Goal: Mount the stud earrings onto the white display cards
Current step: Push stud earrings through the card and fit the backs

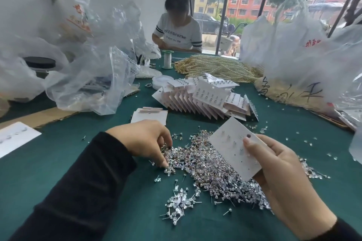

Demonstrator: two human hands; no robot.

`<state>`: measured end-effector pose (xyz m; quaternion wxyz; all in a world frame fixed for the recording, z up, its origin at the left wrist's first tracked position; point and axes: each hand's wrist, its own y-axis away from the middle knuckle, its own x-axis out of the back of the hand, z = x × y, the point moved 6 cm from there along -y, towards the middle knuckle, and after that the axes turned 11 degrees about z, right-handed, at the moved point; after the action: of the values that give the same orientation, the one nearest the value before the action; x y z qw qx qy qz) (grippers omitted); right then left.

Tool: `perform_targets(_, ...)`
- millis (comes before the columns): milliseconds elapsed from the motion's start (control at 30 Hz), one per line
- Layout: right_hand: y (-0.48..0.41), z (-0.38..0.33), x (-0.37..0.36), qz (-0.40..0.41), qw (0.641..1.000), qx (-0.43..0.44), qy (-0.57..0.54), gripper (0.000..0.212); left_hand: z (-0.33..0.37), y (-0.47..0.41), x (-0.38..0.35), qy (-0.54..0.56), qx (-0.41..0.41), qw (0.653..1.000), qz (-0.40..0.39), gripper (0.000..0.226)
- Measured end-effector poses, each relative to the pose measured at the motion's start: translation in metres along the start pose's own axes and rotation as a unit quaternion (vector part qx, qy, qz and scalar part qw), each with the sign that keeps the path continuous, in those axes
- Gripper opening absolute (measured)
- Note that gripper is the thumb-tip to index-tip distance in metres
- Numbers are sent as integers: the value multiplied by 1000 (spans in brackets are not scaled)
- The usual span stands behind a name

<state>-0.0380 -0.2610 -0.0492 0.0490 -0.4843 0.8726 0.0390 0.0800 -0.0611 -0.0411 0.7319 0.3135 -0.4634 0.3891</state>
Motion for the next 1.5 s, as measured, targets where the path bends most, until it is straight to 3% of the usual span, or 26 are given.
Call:
perform_targets(100, 5, -6, -3, -9, 1000, 30, 4, 16, 9, -1, -3, 24, -24, 999, 18, 17)
perform_targets(233, 1, -3, 0, 12, 1000, 17, 2, 11, 8, -4, 0, 56, -17, 997, 44, 7)
perform_targets(433, 1, -2, 2, 13, 1000, 4, -6, 11, 7, -1, 14, 127, -6, 986, 104, 12)
perform_targets(833, -1, 1, 1, 17, 999, -30, -18, 8, 11, 3, 12, 214, 14, 973, 85, 11)
perform_targets(1000, 0, 0, 1, 12, 999, -38, -27, 9, 14, 2, 14, 156, -4, 981, 118, 14)
perform_targets(1167, 0, -1, 1, 8, 999, -35, -26, 10, 10, -3, 18, 54, 4, 981, 185, 38)
perform_targets(1267, -1, 0, 1, 6, 999, -37, -24, 10, 17, -7, 13, 75, -16, 970, 230, 22)
perform_targets(1400, 0, 0, 0, 2, 999, -39, -27, 10, 29, -14, -7, 57, -45, 977, 200, 13)
perform_targets(1500, 0, -1, 1, 2, 998, -41, -36, 10, 32, -14, 1, 65, -51, 964, 254, 10)
